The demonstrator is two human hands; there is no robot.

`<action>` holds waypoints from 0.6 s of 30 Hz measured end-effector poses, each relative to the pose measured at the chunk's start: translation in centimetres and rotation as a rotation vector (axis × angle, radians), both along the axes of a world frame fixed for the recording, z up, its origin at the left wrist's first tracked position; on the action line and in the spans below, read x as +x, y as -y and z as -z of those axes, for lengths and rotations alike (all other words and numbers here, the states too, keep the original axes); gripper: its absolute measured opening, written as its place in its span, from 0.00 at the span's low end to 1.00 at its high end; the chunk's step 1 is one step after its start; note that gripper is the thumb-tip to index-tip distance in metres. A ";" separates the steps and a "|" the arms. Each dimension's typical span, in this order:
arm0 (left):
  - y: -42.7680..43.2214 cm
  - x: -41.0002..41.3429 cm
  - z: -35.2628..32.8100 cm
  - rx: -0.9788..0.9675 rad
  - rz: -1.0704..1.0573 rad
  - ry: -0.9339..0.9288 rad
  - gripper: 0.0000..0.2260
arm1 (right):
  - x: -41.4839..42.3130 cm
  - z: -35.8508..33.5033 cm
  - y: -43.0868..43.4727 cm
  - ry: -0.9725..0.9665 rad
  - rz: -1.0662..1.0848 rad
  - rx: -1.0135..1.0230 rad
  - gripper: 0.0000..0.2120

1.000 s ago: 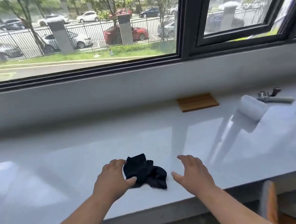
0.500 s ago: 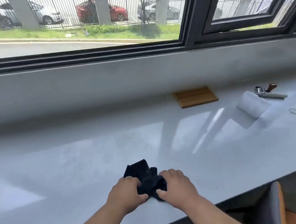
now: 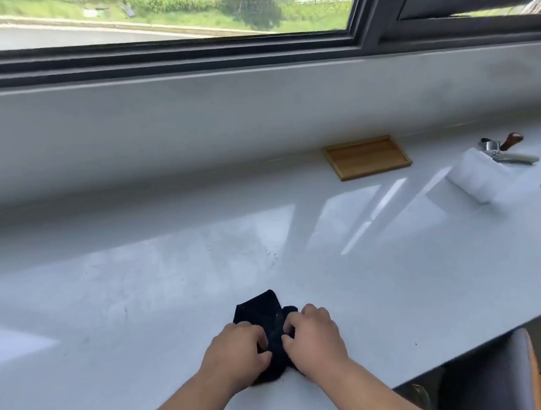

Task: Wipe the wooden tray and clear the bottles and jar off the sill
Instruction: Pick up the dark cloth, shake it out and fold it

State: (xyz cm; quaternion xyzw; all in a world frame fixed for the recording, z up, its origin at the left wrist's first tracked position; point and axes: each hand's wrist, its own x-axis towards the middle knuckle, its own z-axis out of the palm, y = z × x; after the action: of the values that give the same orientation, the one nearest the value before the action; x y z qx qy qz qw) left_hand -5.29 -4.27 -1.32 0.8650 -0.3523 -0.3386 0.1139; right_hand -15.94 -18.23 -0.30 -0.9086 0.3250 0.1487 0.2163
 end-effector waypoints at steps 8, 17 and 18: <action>-0.3 3.4 -4.7 -0.136 -0.287 -0.250 0.15 | 4.7 -5.8 2.5 0.192 0.255 0.675 0.06; 0.4 7.6 -12.5 -0.291 -0.516 -0.149 0.51 | 9.1 -17.8 7.3 0.485 0.199 1.237 0.08; 0.3 7.9 -12.8 -0.309 -0.563 -0.181 0.54 | 9.5 -18.8 7.8 0.513 0.206 1.310 0.11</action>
State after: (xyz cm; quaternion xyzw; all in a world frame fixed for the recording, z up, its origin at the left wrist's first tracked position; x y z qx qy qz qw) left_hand 2.57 -4.55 11.53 0.8674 -0.1351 -0.3116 0.3637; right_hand -6.47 -26.02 18.46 -0.5626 0.1920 0.0735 0.8007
